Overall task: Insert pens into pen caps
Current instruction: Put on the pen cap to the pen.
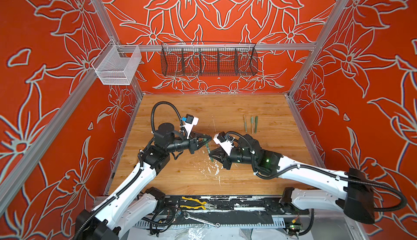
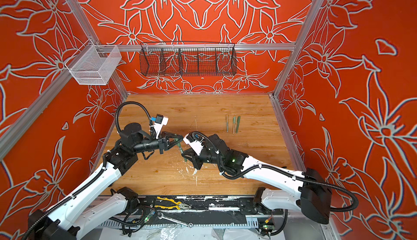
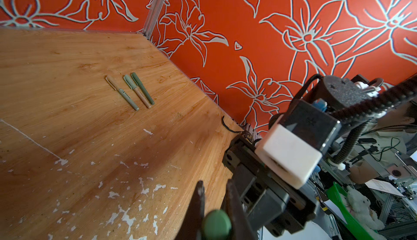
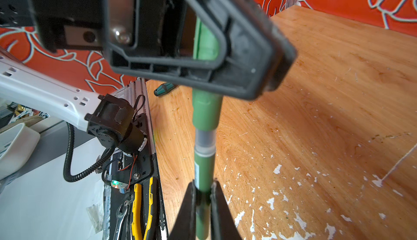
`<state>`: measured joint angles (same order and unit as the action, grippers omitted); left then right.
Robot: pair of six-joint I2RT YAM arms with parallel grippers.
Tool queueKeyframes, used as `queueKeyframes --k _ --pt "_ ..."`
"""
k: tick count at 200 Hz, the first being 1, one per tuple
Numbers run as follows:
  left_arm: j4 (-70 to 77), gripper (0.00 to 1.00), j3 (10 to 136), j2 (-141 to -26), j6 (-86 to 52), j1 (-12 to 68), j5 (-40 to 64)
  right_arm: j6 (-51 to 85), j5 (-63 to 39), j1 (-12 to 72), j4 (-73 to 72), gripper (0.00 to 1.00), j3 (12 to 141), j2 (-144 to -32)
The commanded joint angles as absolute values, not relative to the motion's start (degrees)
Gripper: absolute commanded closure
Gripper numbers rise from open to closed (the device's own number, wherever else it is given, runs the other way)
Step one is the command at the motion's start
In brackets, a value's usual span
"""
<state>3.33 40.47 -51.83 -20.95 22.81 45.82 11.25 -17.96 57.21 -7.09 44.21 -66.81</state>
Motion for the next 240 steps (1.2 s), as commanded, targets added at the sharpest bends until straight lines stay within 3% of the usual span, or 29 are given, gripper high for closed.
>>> queueKeyframes --k 1,71,116,135,151,165,177,199,240 --pt "-3.65 1.00 40.08 -53.16 -20.06 24.13 47.03 8.49 -15.36 57.15 -13.62 1.00 47.32 -63.57" --pt "-2.80 1.00 40.42 -54.49 -20.74 26.25 50.27 8.87 -12.75 56.95 -13.19 1.00 49.97 -63.99" --pt "-2.80 0.92 40.43 -55.17 -20.41 26.54 50.26 8.88 -10.84 56.78 -11.06 1.00 52.01 -63.63" --pt "-3.44 0.76 40.61 -55.28 -20.11 26.54 49.75 8.85 -11.58 56.69 -9.54 1.00 53.33 -63.87" --pt "-3.24 0.43 40.52 -54.66 -20.19 26.54 49.16 8.85 -12.11 56.69 -8.96 1.00 53.66 -64.07" --pt "-3.16 0.24 40.46 -53.39 -20.35 26.56 48.29 8.98 -12.41 56.69 -9.14 1.00 53.43 -64.27" --pt "-3.21 0.14 40.48 -51.59 -20.30 26.46 47.46 9.13 -12.30 56.69 -8.88 1.00 53.20 -64.49" --pt "-3.34 0.03 40.08 -47.64 -20.12 26.30 45.32 9.44 -12.30 56.71 -8.79 1.00 52.70 -64.60" --pt "-2.89 0.02 38.77 -44.05 -20.91 25.31 43.95 10.22 -13.11 56.69 -8.88 1.00 52.01 -64.53"
